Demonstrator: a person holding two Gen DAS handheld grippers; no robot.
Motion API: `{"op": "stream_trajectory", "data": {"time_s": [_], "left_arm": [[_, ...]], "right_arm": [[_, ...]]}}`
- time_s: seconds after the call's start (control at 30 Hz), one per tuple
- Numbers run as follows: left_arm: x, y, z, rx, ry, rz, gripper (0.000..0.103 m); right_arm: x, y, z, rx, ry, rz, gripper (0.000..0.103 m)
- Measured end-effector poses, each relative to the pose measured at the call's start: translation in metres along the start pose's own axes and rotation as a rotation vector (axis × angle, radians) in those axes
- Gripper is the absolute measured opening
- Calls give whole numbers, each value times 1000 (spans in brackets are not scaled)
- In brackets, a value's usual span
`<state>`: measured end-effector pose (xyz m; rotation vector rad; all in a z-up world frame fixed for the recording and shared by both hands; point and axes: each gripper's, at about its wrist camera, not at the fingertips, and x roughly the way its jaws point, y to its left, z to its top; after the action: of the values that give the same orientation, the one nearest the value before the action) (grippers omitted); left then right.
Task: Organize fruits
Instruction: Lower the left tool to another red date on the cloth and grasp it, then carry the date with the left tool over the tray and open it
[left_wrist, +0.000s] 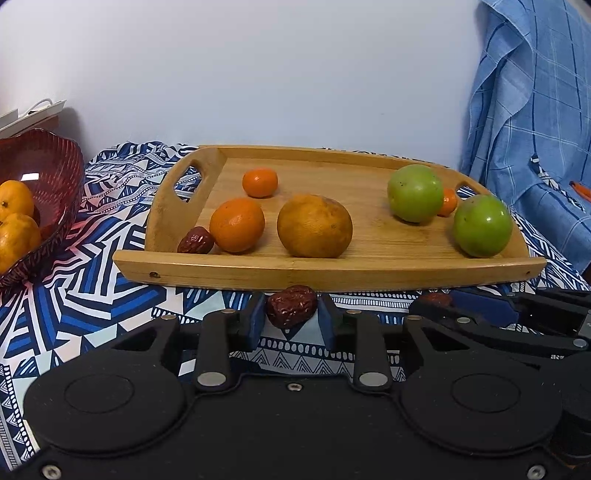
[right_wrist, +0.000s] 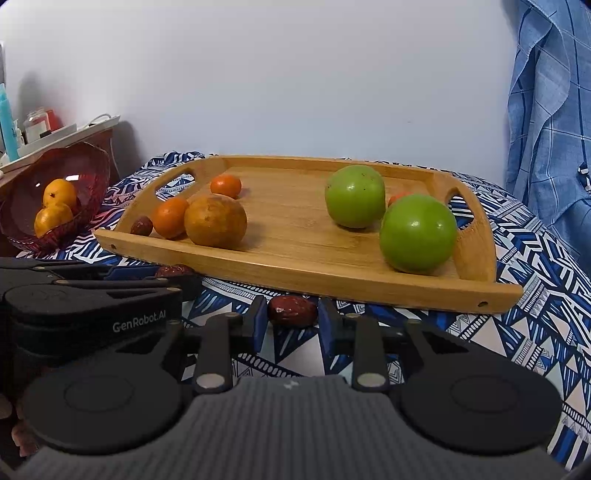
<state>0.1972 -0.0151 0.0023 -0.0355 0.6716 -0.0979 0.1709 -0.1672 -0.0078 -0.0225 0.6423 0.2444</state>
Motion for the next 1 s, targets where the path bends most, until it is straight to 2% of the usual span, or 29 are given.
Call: {"op": "stream_trajectory", "data": {"time_s": [0.33, 0.73, 1.0], "left_arm": [[-3, -1, 0, 1, -10, -12, 29], [-21, -2, 12, 3, -83, -23, 29], [-22, -1, 43, -16, -126, -21, 29]], "right_arm": [[4, 1, 2, 5, -9, -3, 34], [-4, 3, 8, 1, -78, -14, 33], [-5, -9, 37, 31, -111, 8, 33]]}}
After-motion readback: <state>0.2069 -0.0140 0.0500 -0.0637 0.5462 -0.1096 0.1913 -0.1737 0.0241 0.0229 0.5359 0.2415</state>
